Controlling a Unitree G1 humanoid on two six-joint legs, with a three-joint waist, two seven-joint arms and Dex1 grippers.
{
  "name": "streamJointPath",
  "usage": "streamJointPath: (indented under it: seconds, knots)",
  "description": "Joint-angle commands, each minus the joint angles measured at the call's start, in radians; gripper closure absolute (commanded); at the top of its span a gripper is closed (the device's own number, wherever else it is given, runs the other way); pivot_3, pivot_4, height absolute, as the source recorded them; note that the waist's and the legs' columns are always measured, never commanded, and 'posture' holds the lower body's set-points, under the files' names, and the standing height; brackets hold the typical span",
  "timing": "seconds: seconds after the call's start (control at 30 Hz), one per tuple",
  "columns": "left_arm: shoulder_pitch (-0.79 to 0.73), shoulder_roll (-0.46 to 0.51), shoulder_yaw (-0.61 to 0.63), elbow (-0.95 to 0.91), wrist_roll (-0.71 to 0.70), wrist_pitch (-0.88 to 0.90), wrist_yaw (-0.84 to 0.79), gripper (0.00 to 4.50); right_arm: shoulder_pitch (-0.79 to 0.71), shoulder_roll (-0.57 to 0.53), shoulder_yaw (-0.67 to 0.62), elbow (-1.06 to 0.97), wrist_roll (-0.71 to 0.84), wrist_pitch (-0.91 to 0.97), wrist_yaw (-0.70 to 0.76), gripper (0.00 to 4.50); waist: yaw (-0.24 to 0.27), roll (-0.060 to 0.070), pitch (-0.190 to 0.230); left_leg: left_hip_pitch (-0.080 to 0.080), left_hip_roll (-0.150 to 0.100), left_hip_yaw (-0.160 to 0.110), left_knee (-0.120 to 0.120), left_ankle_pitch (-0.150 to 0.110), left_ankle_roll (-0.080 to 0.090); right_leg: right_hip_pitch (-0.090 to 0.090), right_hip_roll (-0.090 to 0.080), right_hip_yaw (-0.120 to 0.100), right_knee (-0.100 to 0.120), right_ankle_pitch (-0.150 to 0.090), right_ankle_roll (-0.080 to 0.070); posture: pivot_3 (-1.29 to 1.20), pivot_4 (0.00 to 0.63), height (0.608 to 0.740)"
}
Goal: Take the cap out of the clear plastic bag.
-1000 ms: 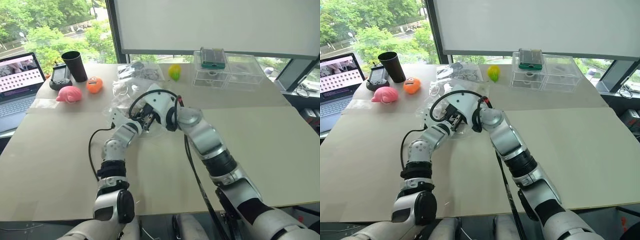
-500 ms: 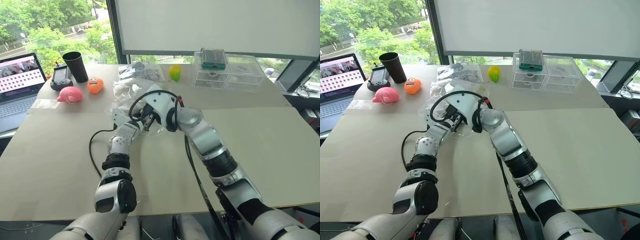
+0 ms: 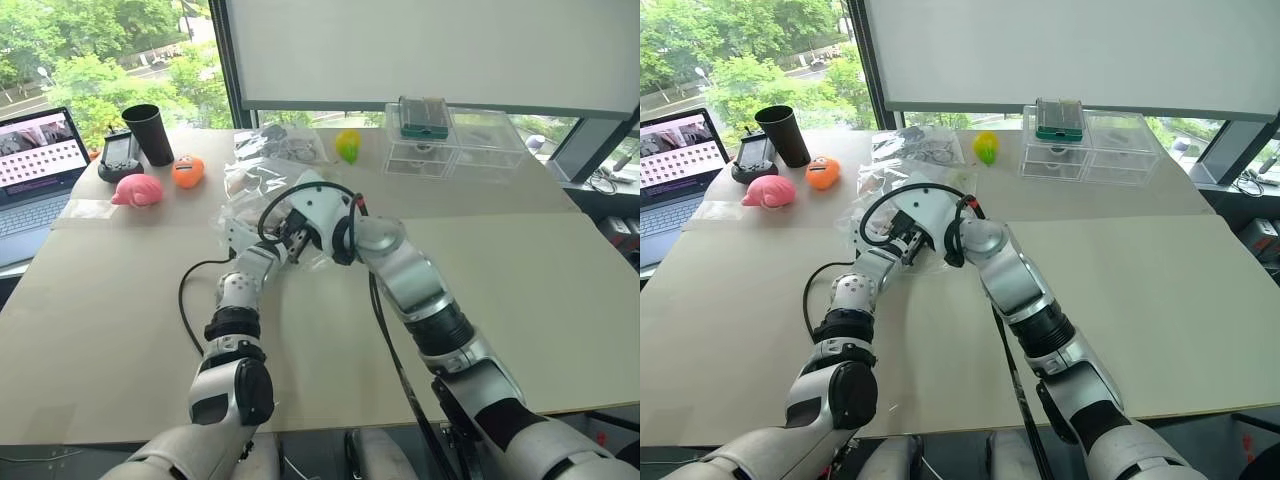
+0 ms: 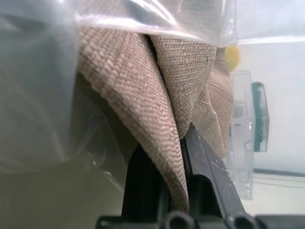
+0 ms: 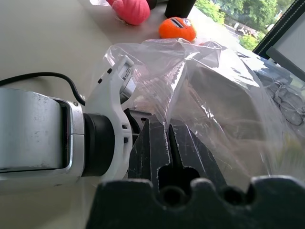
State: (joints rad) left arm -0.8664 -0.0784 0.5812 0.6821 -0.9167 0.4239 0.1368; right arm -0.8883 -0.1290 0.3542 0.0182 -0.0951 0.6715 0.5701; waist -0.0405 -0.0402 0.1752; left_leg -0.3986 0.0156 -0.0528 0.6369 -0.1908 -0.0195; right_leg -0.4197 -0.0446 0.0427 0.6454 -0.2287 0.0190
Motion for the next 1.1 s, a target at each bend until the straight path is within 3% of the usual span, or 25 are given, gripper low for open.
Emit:
streamJointPath:
  seconds: [0.03, 0.23, 0.4, 0.67, 0.83, 1.1]
  knots:
    - [0.064, -0.02, 0.024, -0.028, -0.046, 0.056, -0.004, 4.48, -0.002, -0.005, -0.003, -0.054, 0.003, 0.0, -0.003, 4.5, 0.0, 0.0, 0.0, 0.0, 0.0, 0.0, 0.0, 0.0, 0.0, 0.0, 0.0, 0.0, 0.0, 0.0, 0.0, 0.0, 0.15, 0.74]
    - [0.206, -0.045, -0.004, -0.379, -0.206, 0.267, 0.063, 4.48, 0.012, -0.009, 0.005, -0.063, 0.002, 0.002, -0.003, 4.5, -0.008, 0.0, 0.0, -0.001, 0.0, 0.0, -0.003, 0.0, 0.0, -0.003, 0.0, 0.001, -0.001, 0.0, 0.0, 0.0, 0.15, 0.74]
    - [0.348, -0.039, -0.027, -0.663, -0.342, 0.405, 0.3, 4.48, 0.023, -0.013, 0.009, -0.071, 0.004, 0.003, -0.004, 4.5, -0.004, 0.0, 0.0, -0.003, 0.001, 0.0, -0.005, 0.0, 0.0, -0.004, -0.001, 0.001, -0.002, 0.004, -0.007, 0.0, 0.15, 0.74]
    - [0.52, 0.087, -0.118, -0.94, -0.633, 0.539, 0.406, 4.48, 0.03, -0.013, 0.013, -0.063, 0.009, -0.005, -0.001, 4.5, -0.001, -0.001, 0.001, -0.002, 0.001, 0.0, -0.004, 0.0, 0.0, -0.004, 0.0, 0.001, -0.002, 0.004, -0.007, 0.0, 0.15, 0.74]
    - [0.575, 0.172, -0.127, -1.005, -0.807, 0.471, 0.402, 4.48, 0.026, -0.012, 0.014, -0.05, 0.011, -0.017, 0.005, 4.5, 0.002, -0.001, 0.001, -0.003, 0.001, 0.0, -0.004, 0.0, 0.0, -0.004, 0.0, 0.001, -0.003, 0.004, -0.007, 0.0, 0.15, 0.74]
    - [0.54, 0.155, -0.147, -1.02, -0.952, 0.242, 0.473, 4.48, 0.024, -0.006, 0.018, -0.038, 0.01, -0.025, 0.007, 4.5, 0.013, -0.001, 0.001, -0.004, 0.001, 0.0, -0.004, 0.0, 0.0, -0.004, 0.0, 0.001, -0.004, 0.004, -0.008, 0.0, 0.15, 0.74]
